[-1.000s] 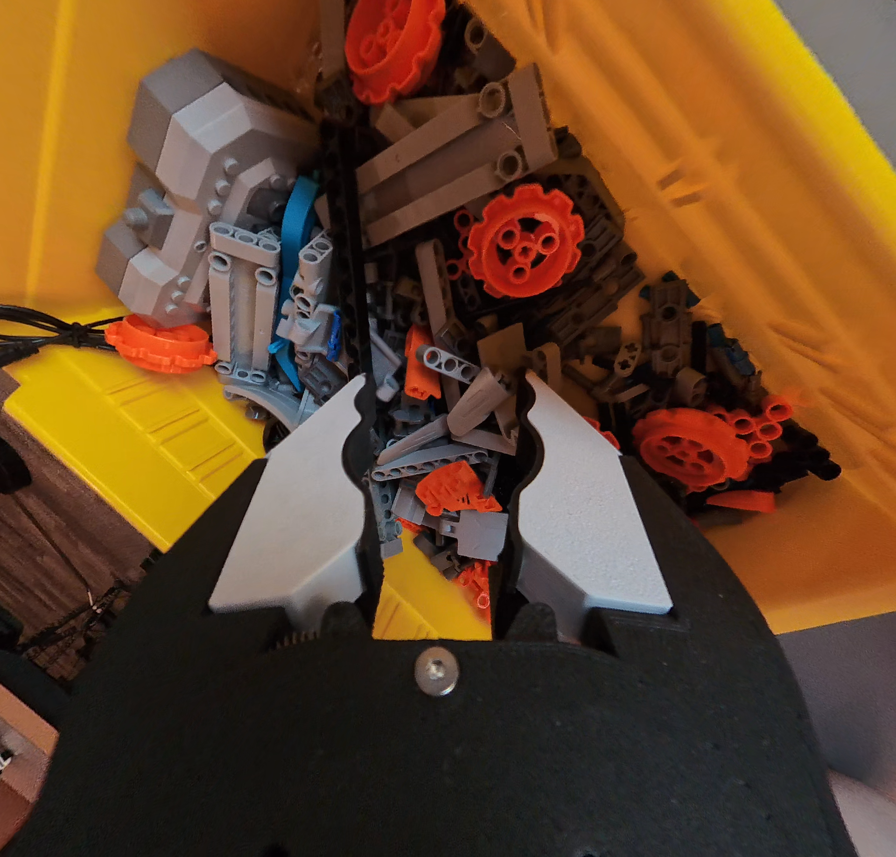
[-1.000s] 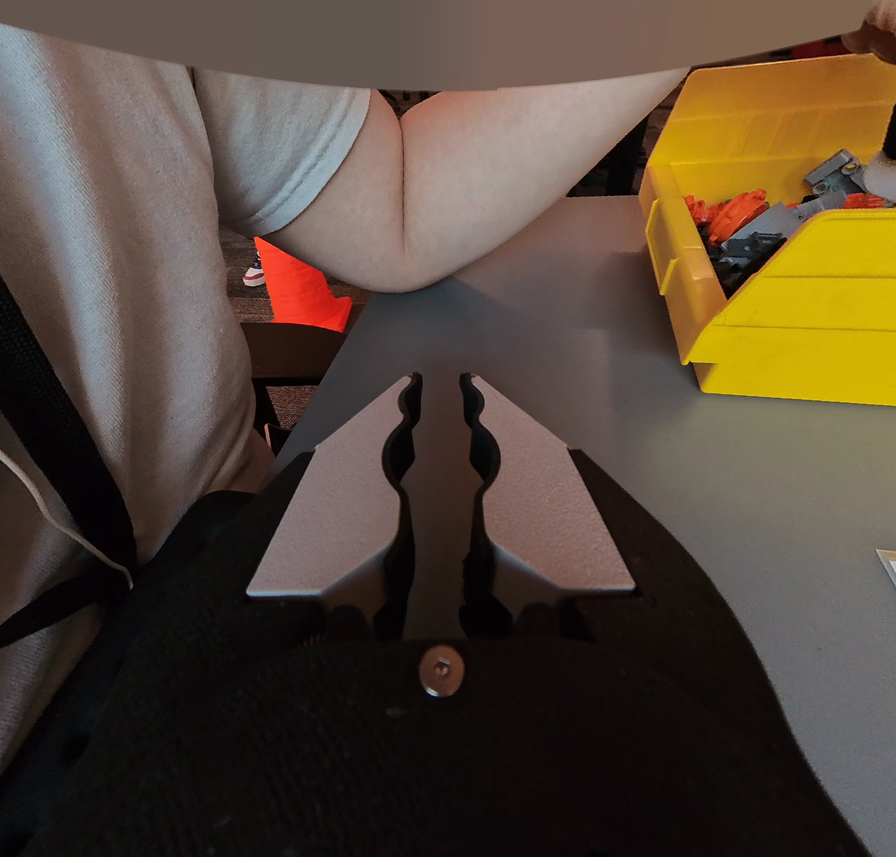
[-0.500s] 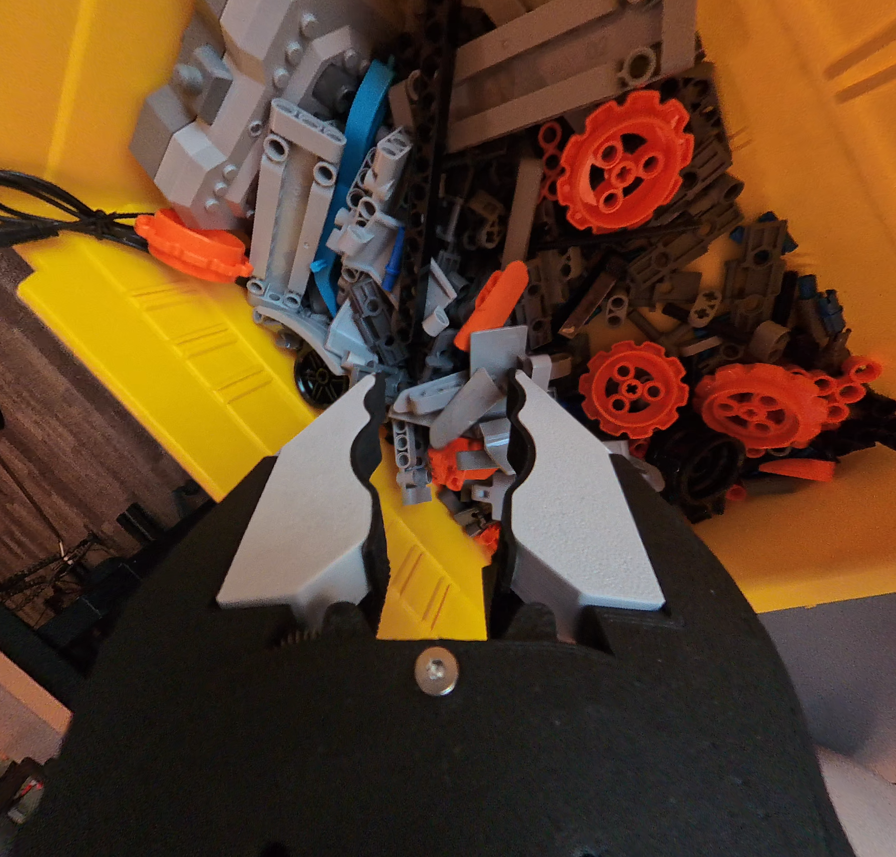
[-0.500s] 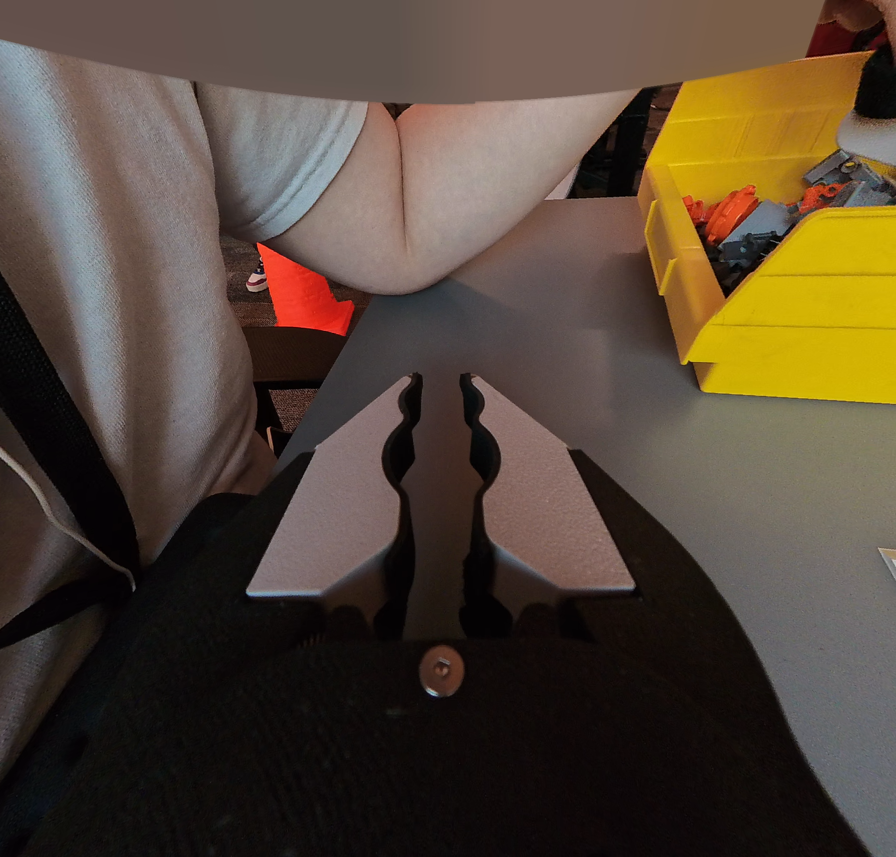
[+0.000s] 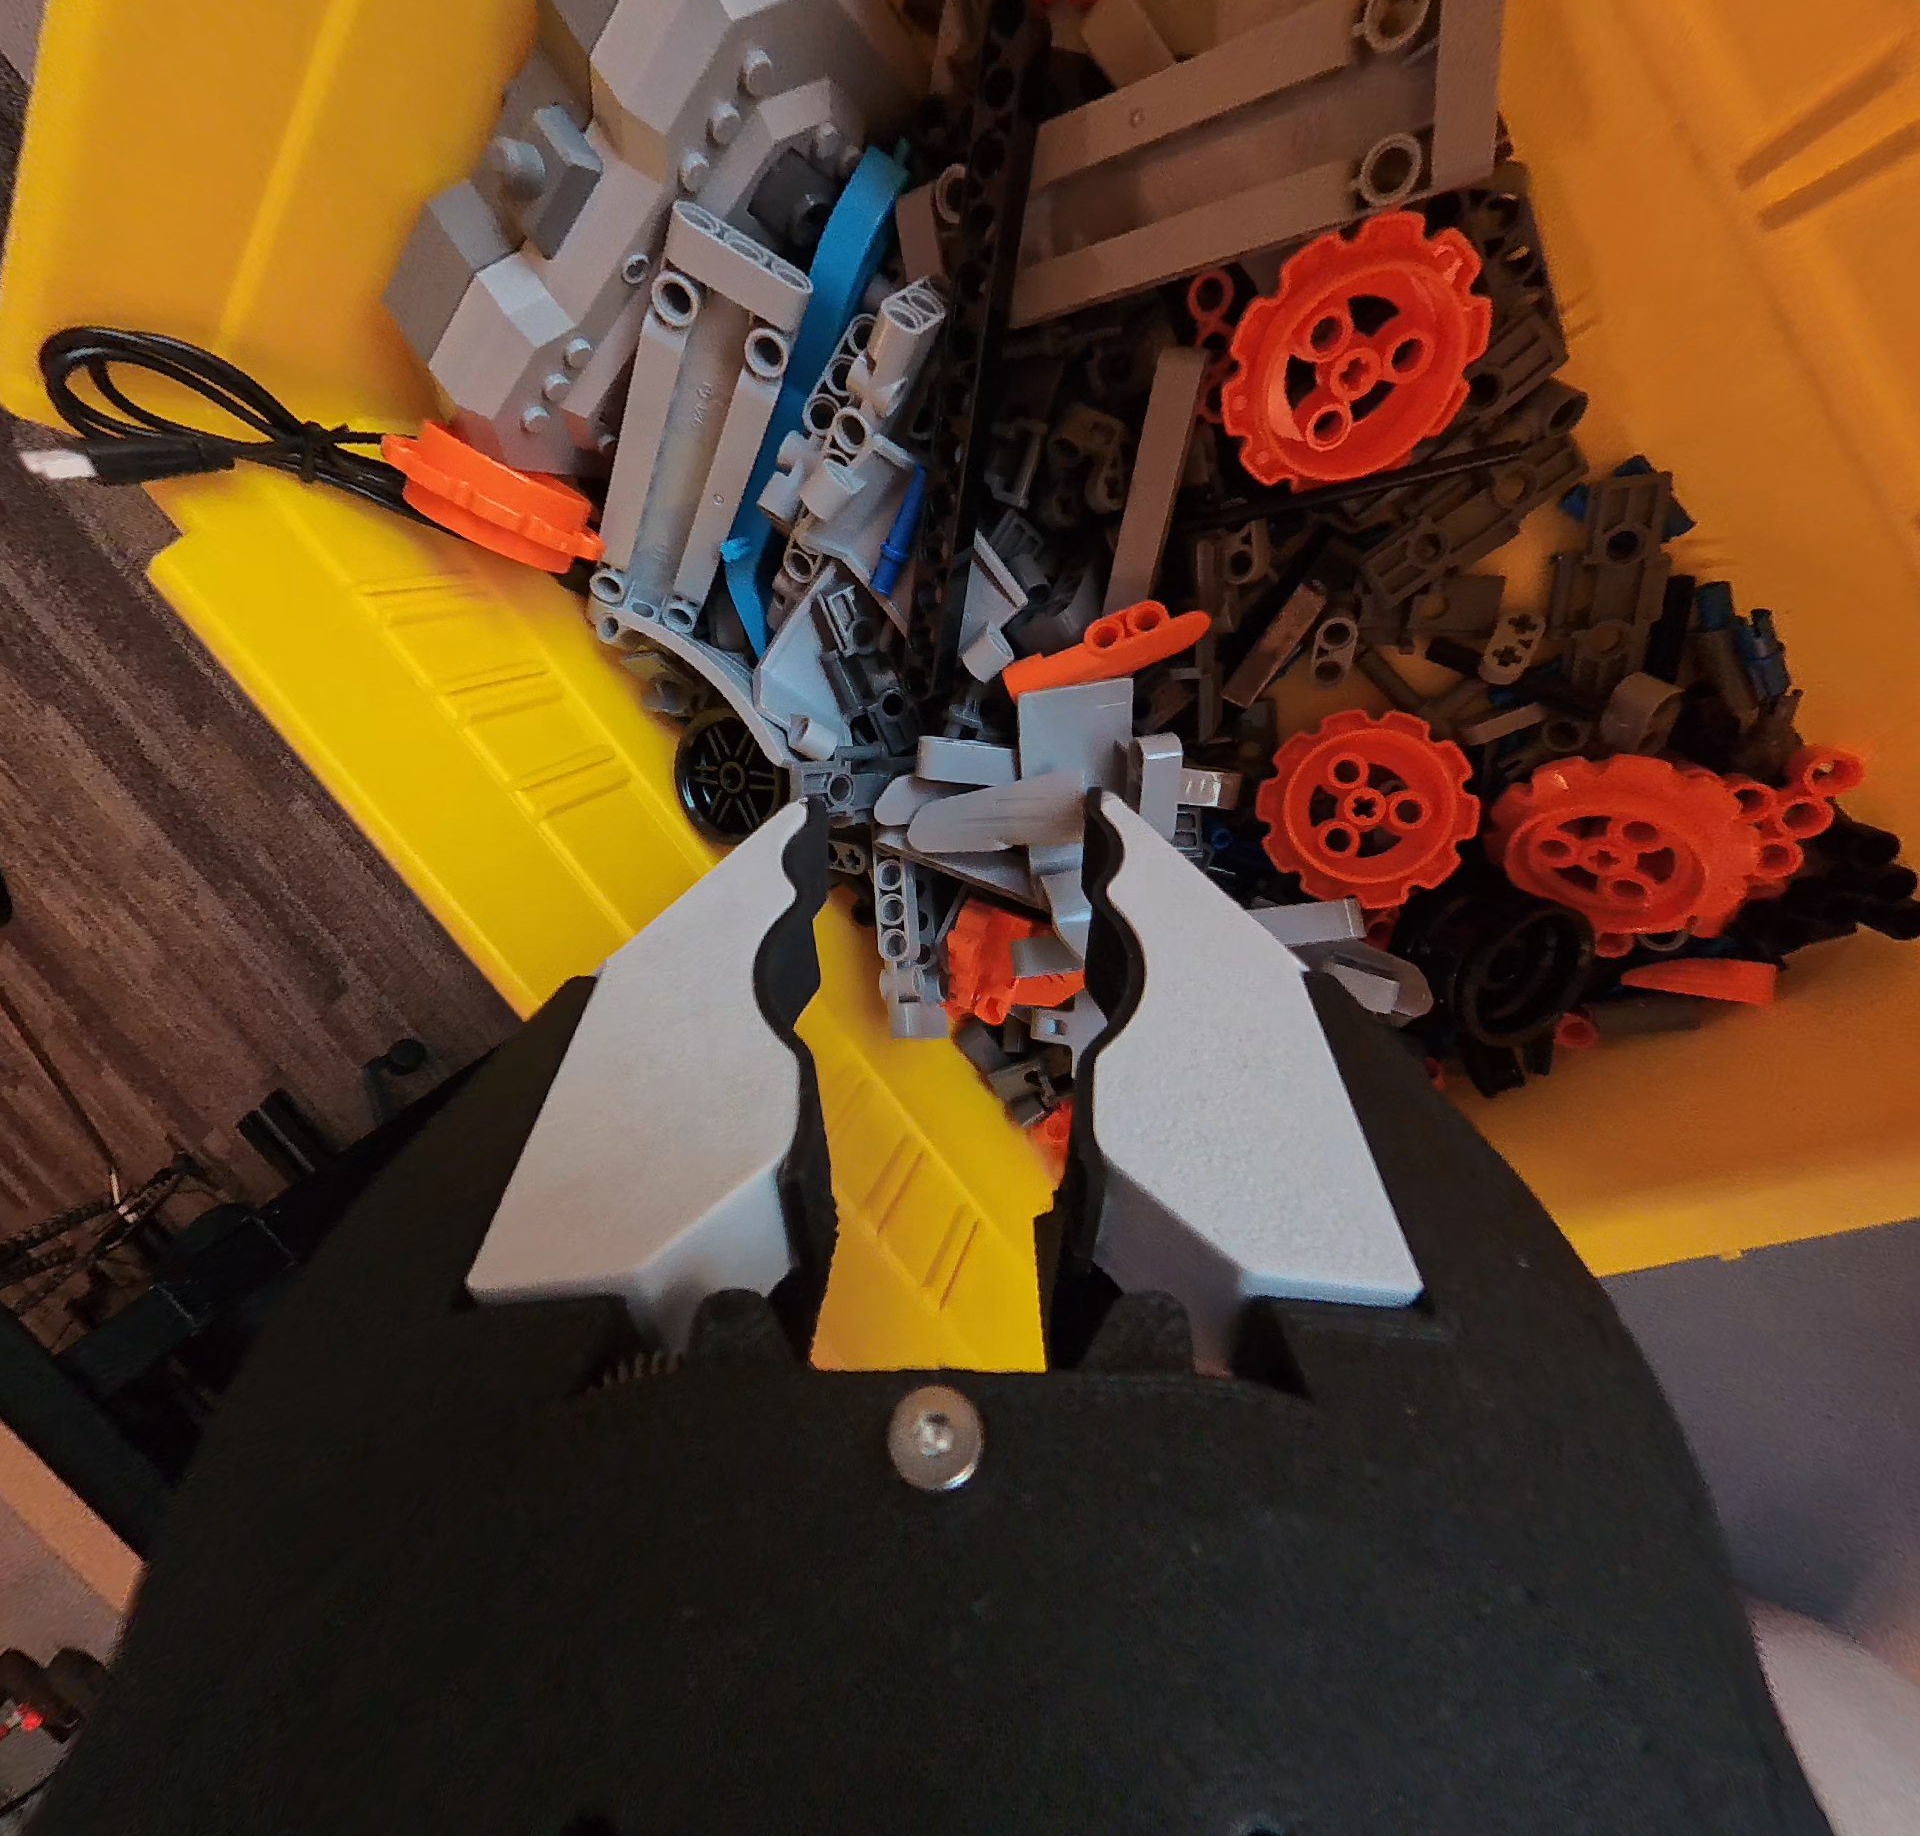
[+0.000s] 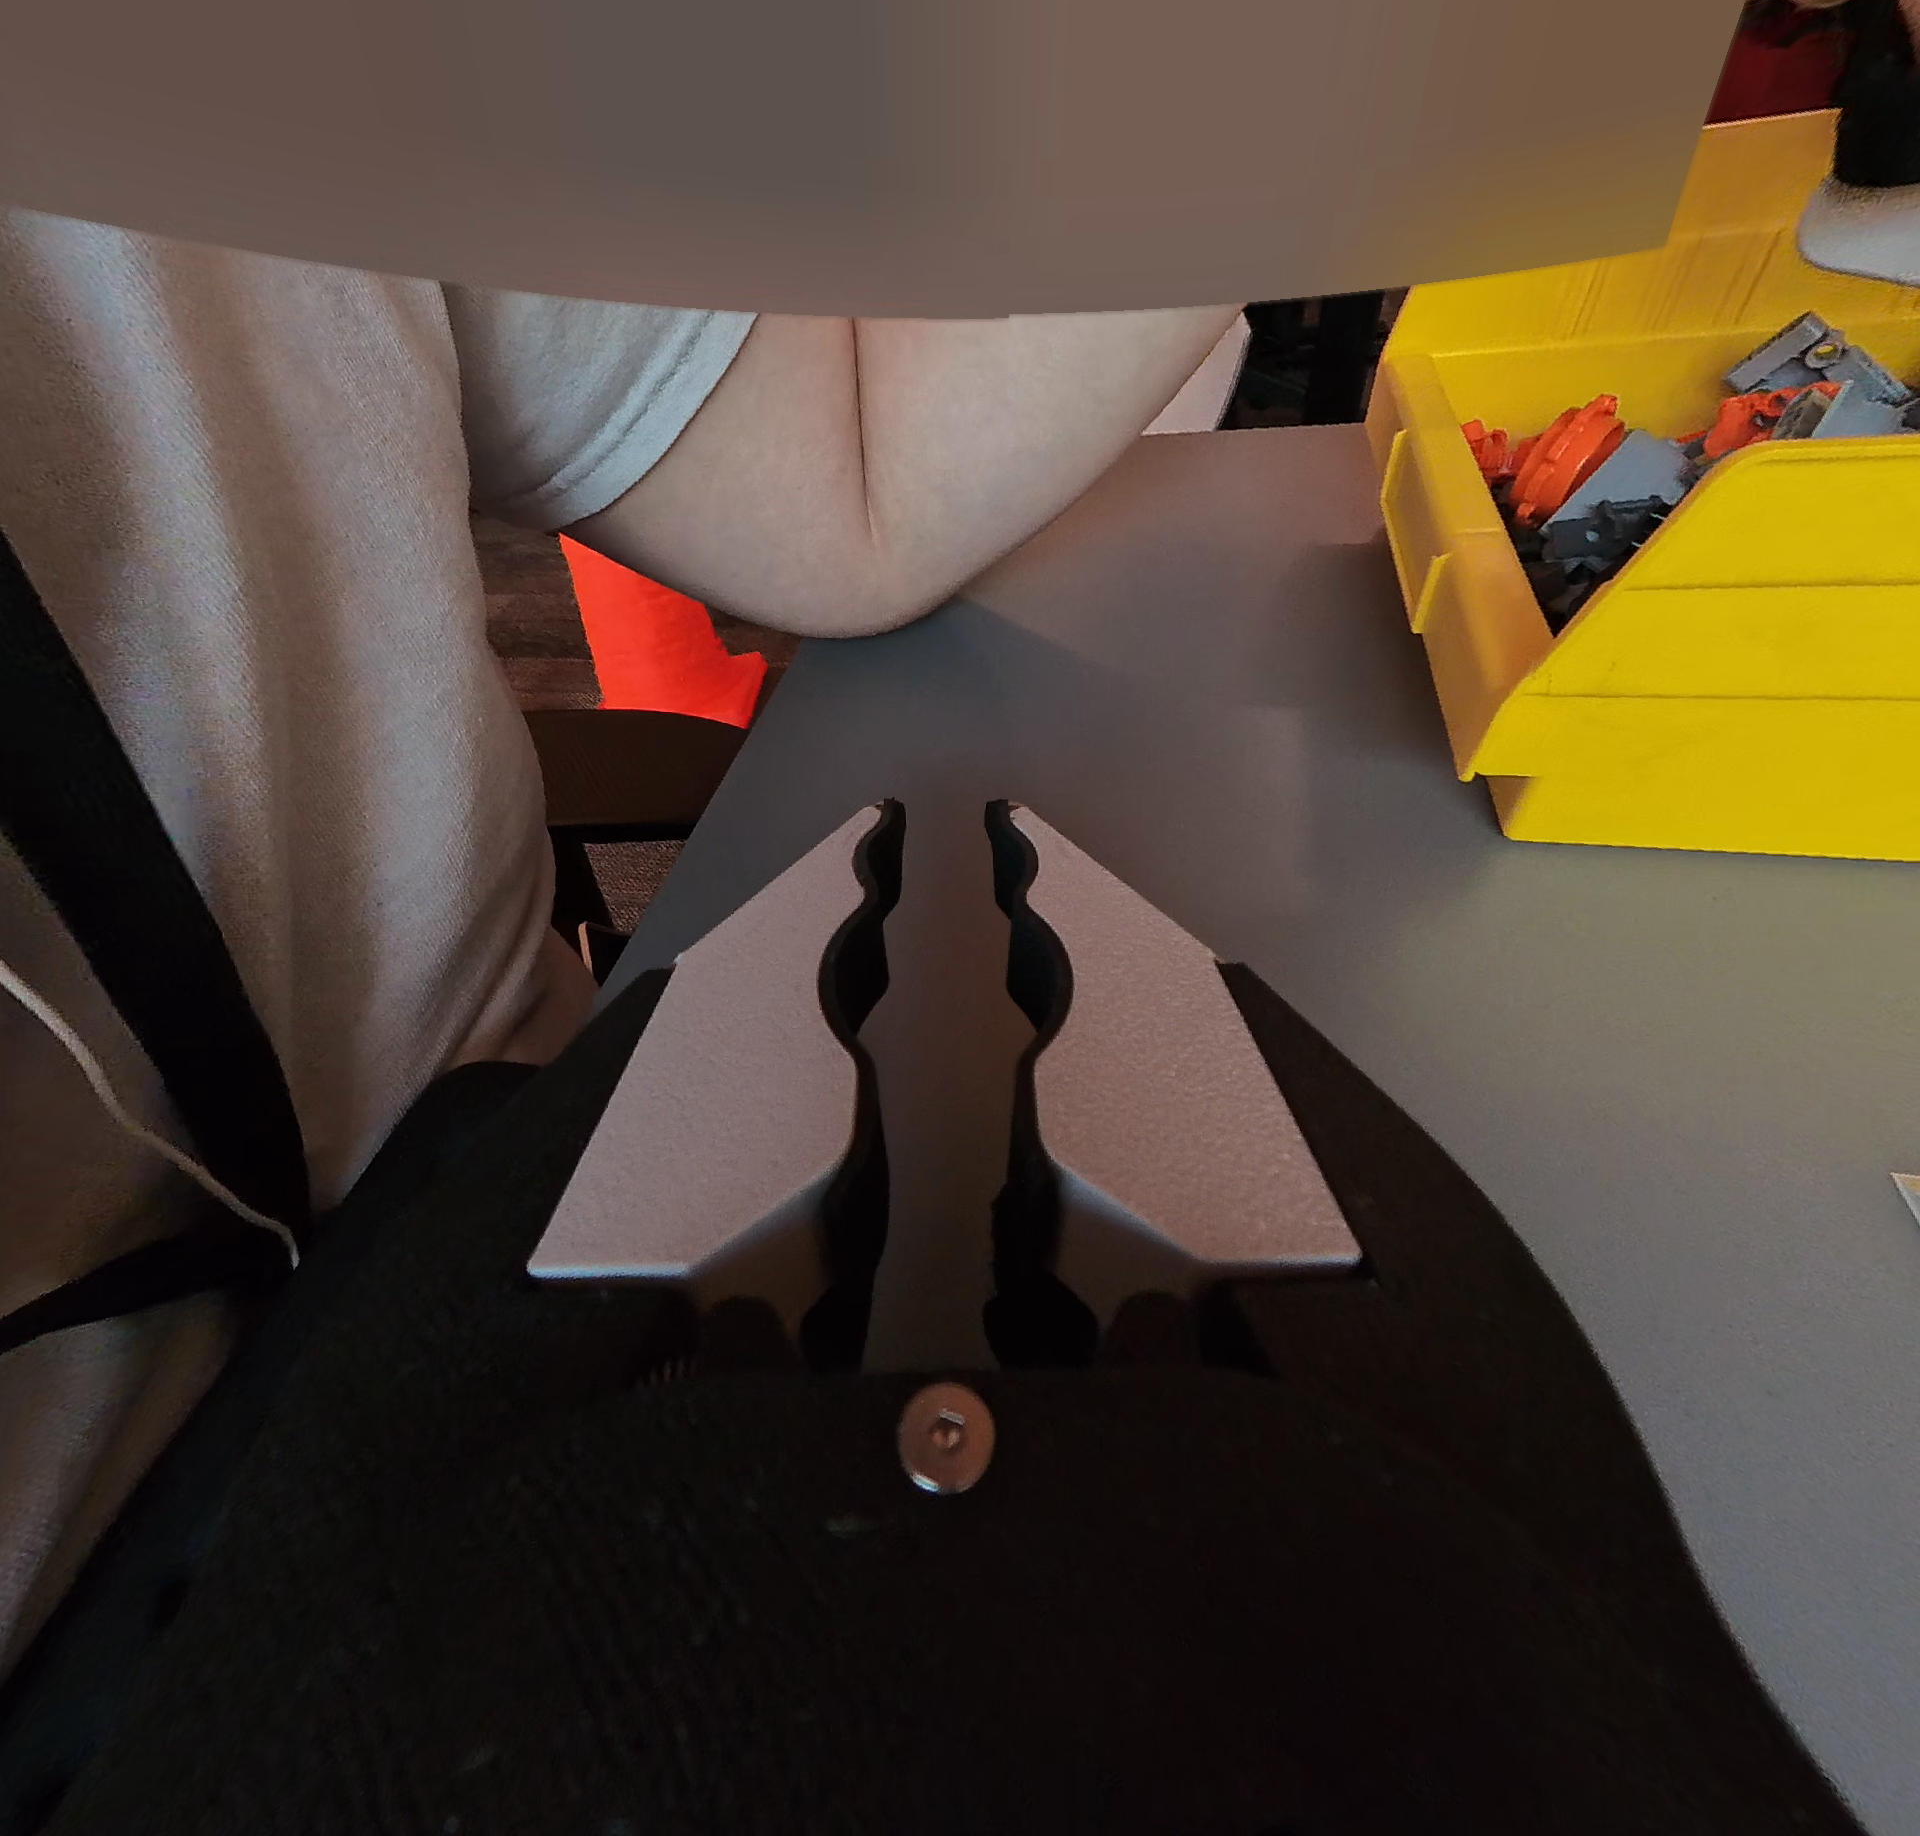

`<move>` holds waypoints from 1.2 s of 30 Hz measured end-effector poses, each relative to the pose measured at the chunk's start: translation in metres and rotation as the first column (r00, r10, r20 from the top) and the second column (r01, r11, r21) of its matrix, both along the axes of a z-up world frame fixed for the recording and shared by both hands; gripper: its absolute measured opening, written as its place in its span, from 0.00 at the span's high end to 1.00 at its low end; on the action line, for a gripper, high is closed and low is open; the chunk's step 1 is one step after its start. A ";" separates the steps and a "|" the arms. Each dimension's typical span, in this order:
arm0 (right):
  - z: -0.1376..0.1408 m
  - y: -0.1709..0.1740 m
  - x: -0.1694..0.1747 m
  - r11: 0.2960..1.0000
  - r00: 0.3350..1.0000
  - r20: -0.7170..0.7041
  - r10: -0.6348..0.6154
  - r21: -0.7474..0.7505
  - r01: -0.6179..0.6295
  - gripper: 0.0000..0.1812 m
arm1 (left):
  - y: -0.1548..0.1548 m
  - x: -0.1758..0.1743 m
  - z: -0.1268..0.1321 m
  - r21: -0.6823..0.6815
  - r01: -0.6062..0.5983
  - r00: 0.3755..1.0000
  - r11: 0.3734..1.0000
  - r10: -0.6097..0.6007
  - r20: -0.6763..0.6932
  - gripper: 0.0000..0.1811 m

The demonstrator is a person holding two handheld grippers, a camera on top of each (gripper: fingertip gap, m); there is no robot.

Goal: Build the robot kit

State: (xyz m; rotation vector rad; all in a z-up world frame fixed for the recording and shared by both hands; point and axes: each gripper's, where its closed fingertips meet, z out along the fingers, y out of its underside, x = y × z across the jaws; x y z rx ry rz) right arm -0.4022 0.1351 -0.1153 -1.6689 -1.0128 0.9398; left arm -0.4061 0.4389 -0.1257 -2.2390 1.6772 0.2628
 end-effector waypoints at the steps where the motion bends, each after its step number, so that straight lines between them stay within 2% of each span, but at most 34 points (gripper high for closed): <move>1: 0.001 0.000 0.000 1.000 1.000 -0.002 -0.001 0.001 0.001 0.92 | -0.001 0.001 0.001 0.001 0.006 1.000 1.000 -0.006 0.003 0.73; 4: 0.001 -0.001 0.000 1.000 1.000 -0.002 0.000 0.004 0.000 0.92 | -0.010 0.012 0.005 -0.011 0.050 0.998 0.999 -0.050 0.038 0.74; 7: 0.000 -0.002 -0.001 1.000 1.000 0.003 0.004 0.006 -0.004 0.91 | -0.028 0.030 0.008 -0.044 0.145 0.986 0.988 -0.141 0.089 0.76; 14: 0.000 -0.002 -0.001 1.000 1.000 0.005 0.006 0.008 -0.006 0.92 | -0.051 0.061 0.003 -0.052 0.369 0.922 0.928 -0.358 0.148 0.82; 20: 0.001 -0.002 -0.001 1.000 1.000 -0.002 0.007 0.002 -0.007 0.92 | -0.053 0.073 -0.010 0.016 0.548 0.824 0.837 -0.542 0.164 0.86; 22: 0.001 -0.003 -0.001 1.000 1.000 -0.007 0.009 0.000 -0.009 0.91 | -0.057 0.074 -0.013 0.030 0.600 0.783 0.799 -0.595 0.179 0.92; 24: 0.002 -0.004 -0.002 1.000 1.000 -0.012 0.013 -0.004 -0.013 0.91 | -0.059 0.075 -0.016 0.050 0.641 0.750 0.766 -0.638 0.175 0.93; 32: 0.001 -0.003 -0.002 1.000 1.000 -0.009 0.014 -0.012 -0.014 0.91 | -0.072 0.091 -0.026 0.043 0.704 0.685 0.709 -0.694 0.222 0.93; 36: 0.002 -0.003 -0.002 1.000 1.000 -0.016 0.012 -0.016 -0.013 0.91 | -0.071 0.091 -0.040 -0.002 0.689 0.709 0.725 -0.673 0.213 0.89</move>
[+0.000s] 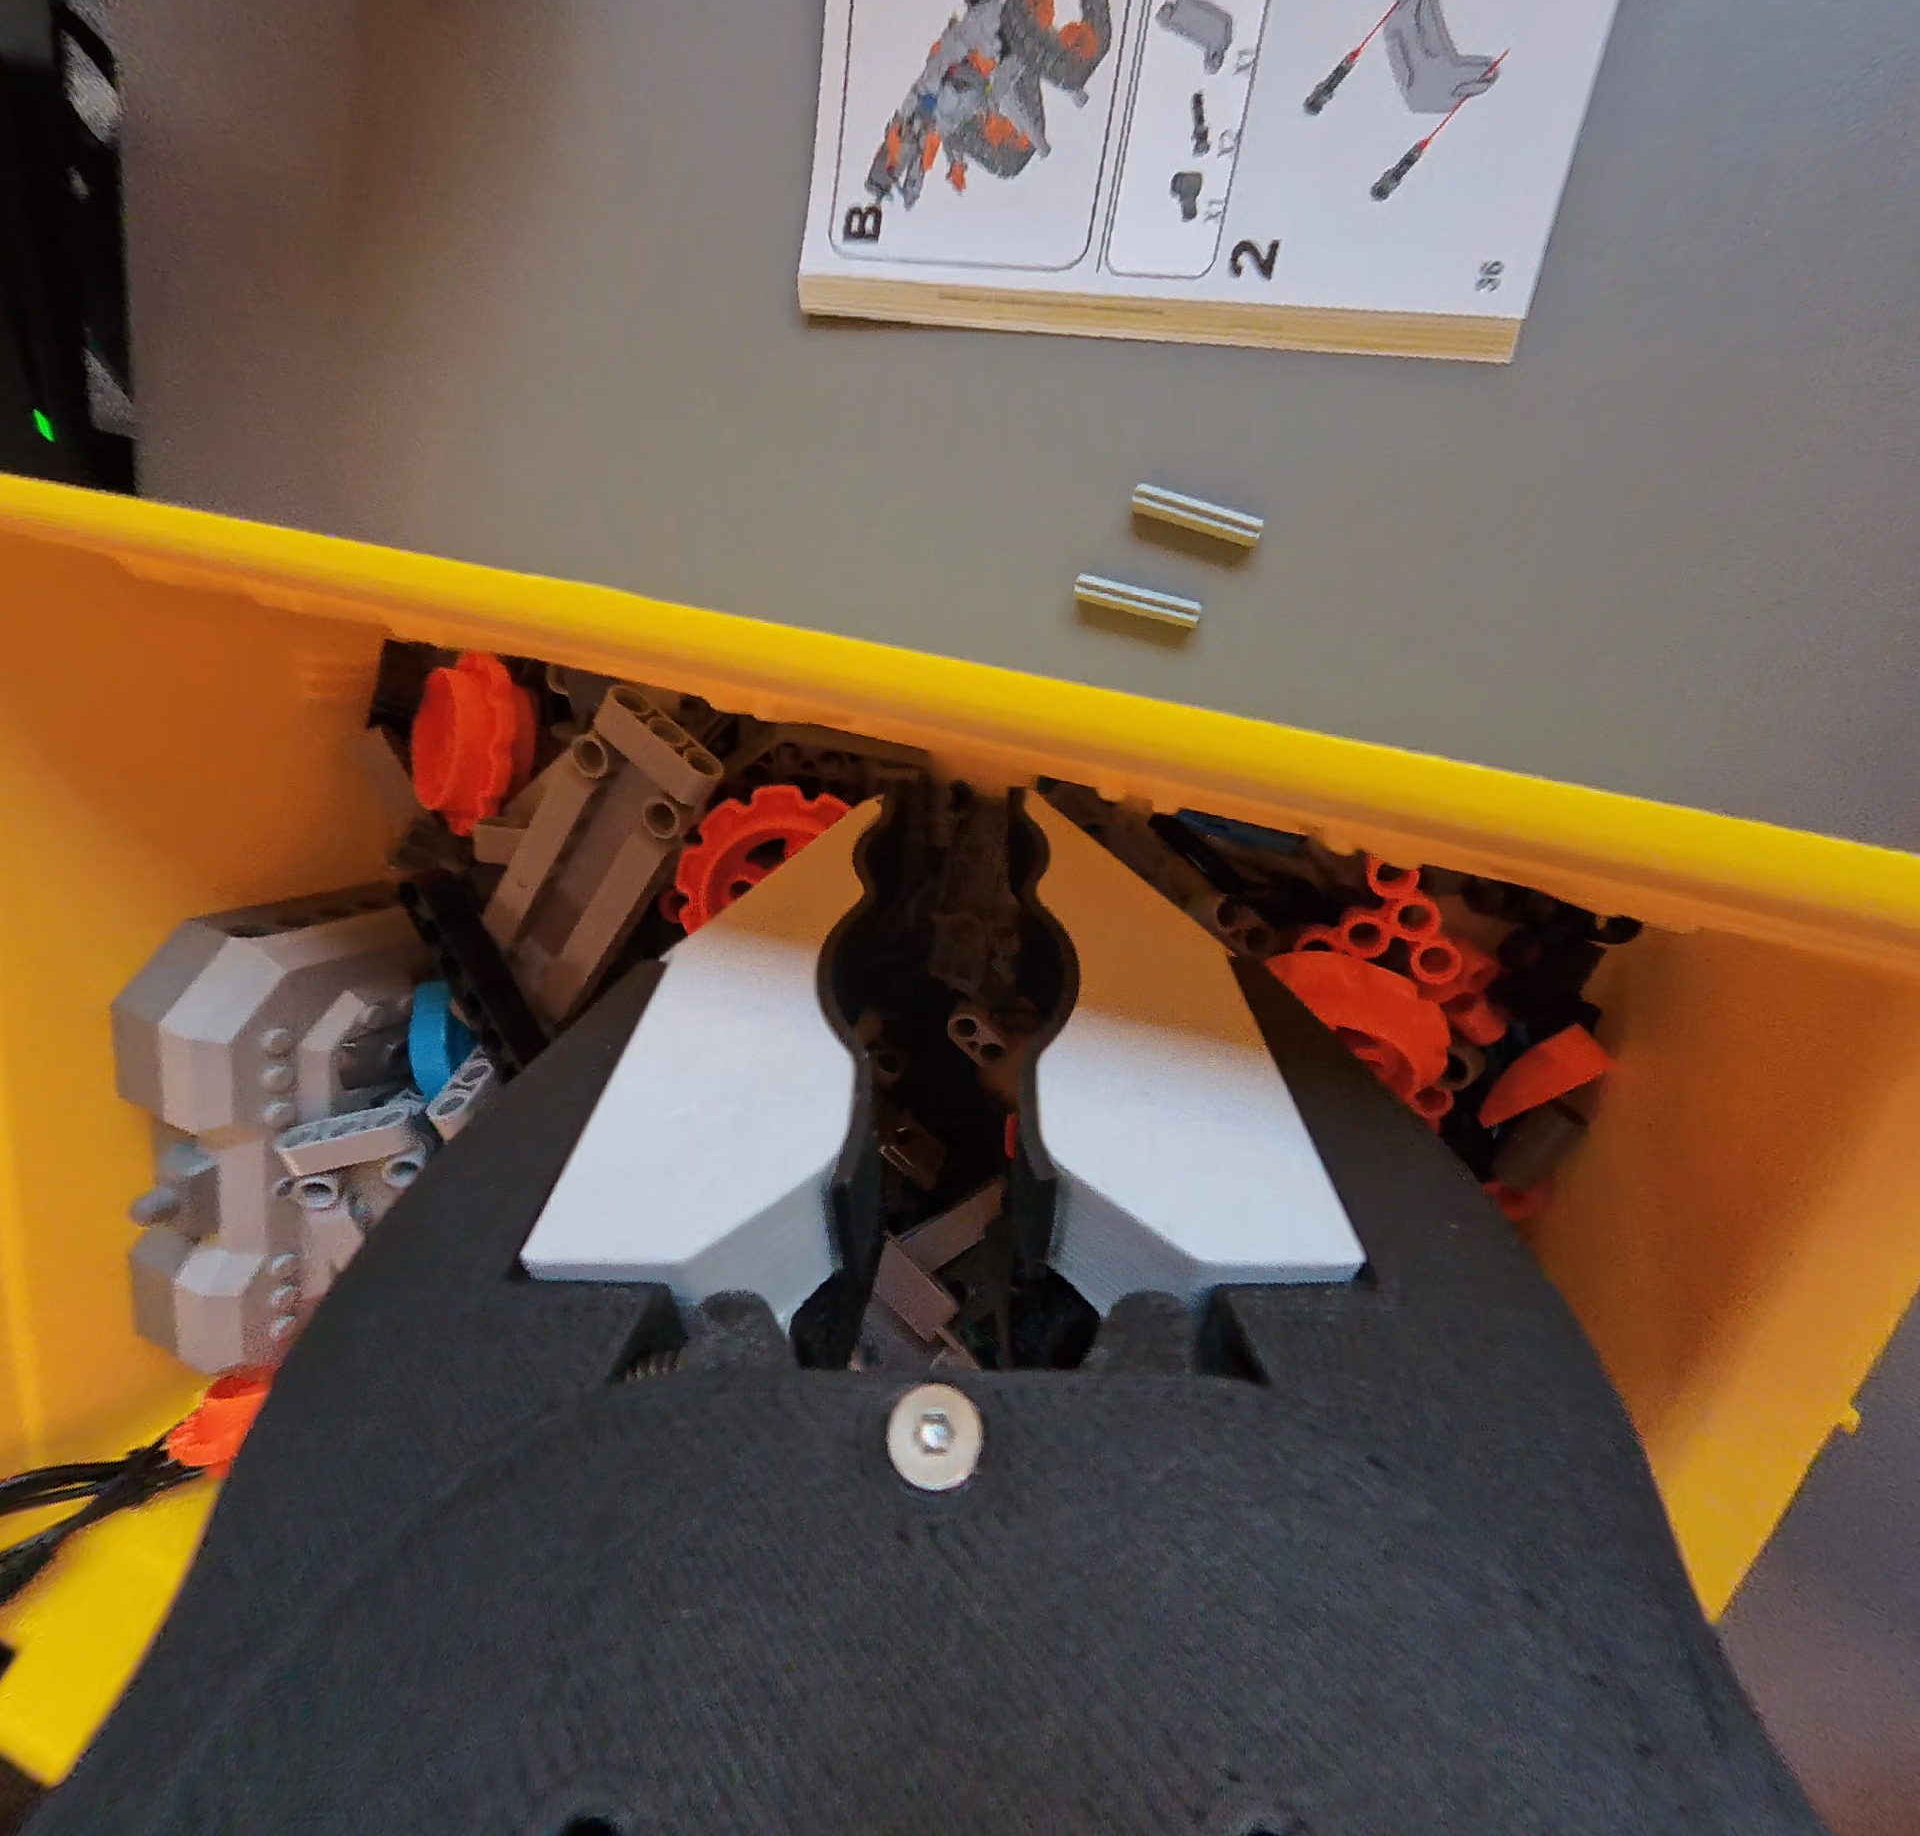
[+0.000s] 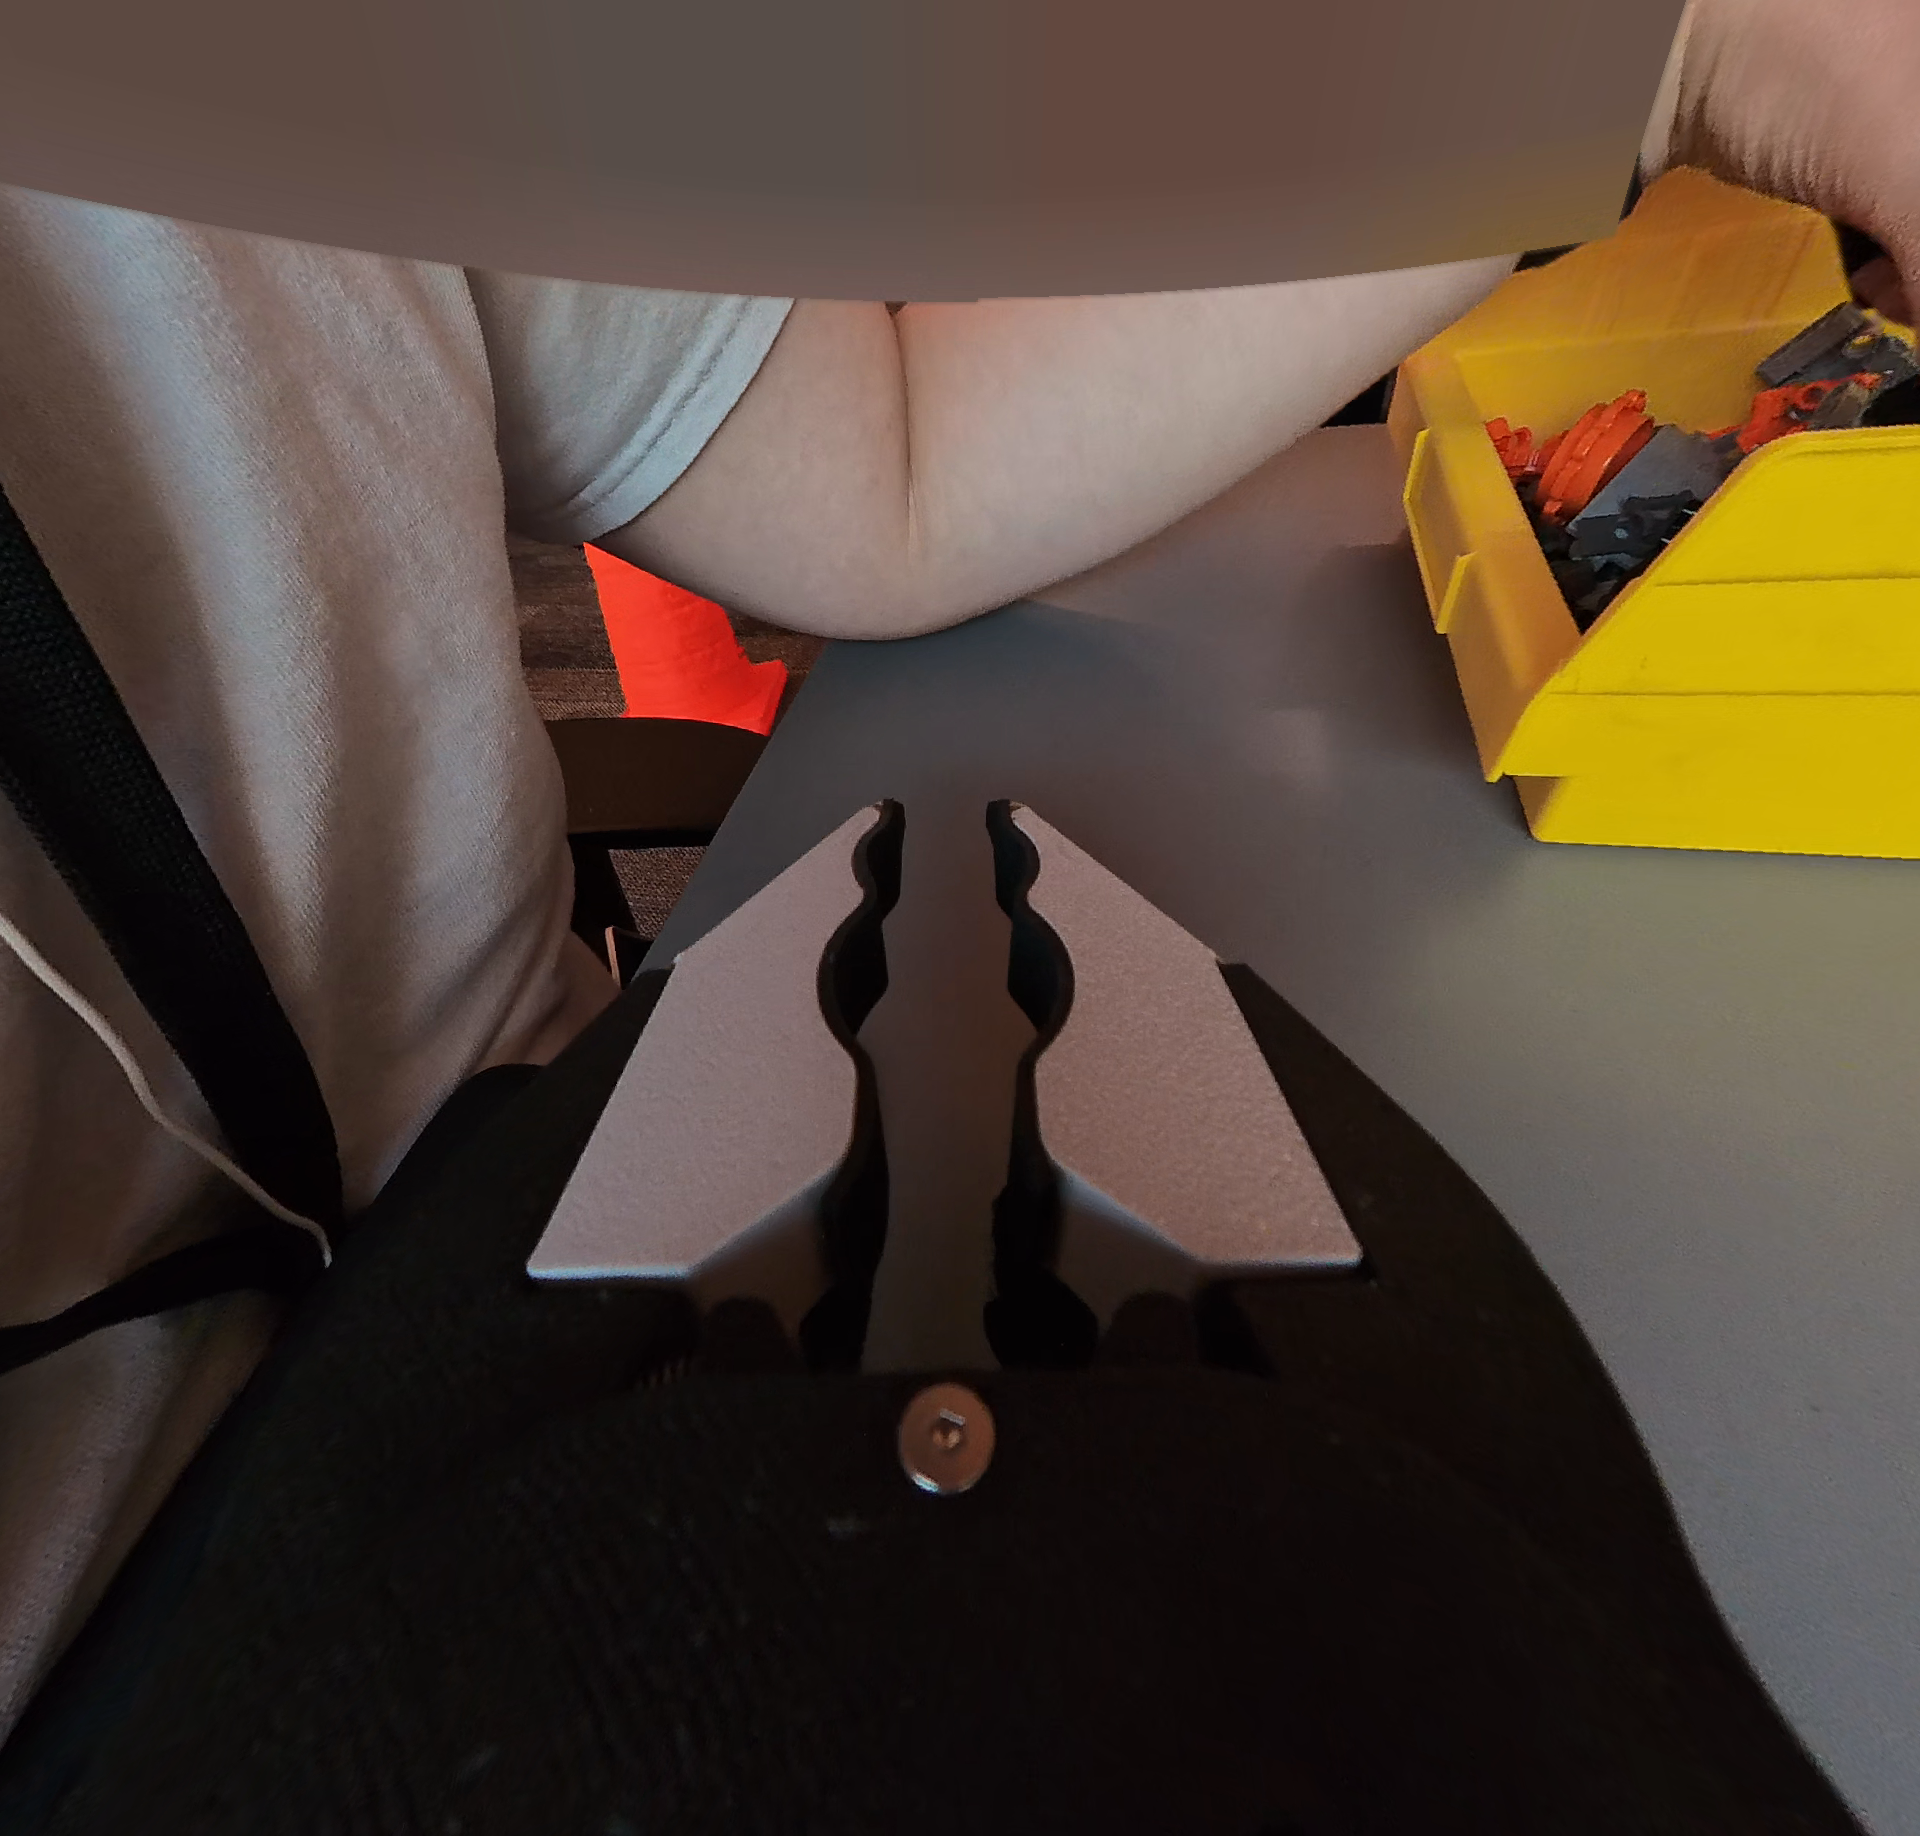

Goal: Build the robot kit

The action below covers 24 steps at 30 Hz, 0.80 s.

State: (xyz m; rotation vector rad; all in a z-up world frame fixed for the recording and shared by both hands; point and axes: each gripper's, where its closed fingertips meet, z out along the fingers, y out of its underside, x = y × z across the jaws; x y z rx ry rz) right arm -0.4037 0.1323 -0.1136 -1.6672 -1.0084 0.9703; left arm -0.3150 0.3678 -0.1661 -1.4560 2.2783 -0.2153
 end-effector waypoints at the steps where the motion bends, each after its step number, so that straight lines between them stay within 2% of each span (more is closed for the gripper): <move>1: 0.000 0.000 0.000 1.000 1.000 0.000 0.000 0.000 0.000 0.91 | 0.002 0.000 -0.001 -0.003 -0.013 1.000 1.000 0.013 -0.002 0.90; 7: 0.000 -0.001 0.000 1.000 1.000 0.002 0.003 0.000 -0.003 0.91 | 0.004 -0.005 -0.003 -0.001 -0.022 1.000 1.000 0.022 -0.022 0.89; 15: 0.000 -0.001 0.000 1.000 1.000 0.003 0.003 0.000 -0.003 0.91 | 0.006 -0.005 0.001 0.080 0.013 0.999 0.997 -0.010 -0.031 0.93; 19: -0.001 -0.001 0.000 1.000 1.000 0.004 0.003 -0.001 -0.003 0.91 | -0.003 0.000 0.007 0.024 0.032 0.999 0.999 -0.032 0.014 0.97; 24: -0.001 -0.001 0.000 1.000 1.000 0.004 0.003 -0.002 -0.003 0.91 | 0.002 -0.007 -0.005 -0.004 -0.010 0.999 1.000 0.009 -0.036 0.97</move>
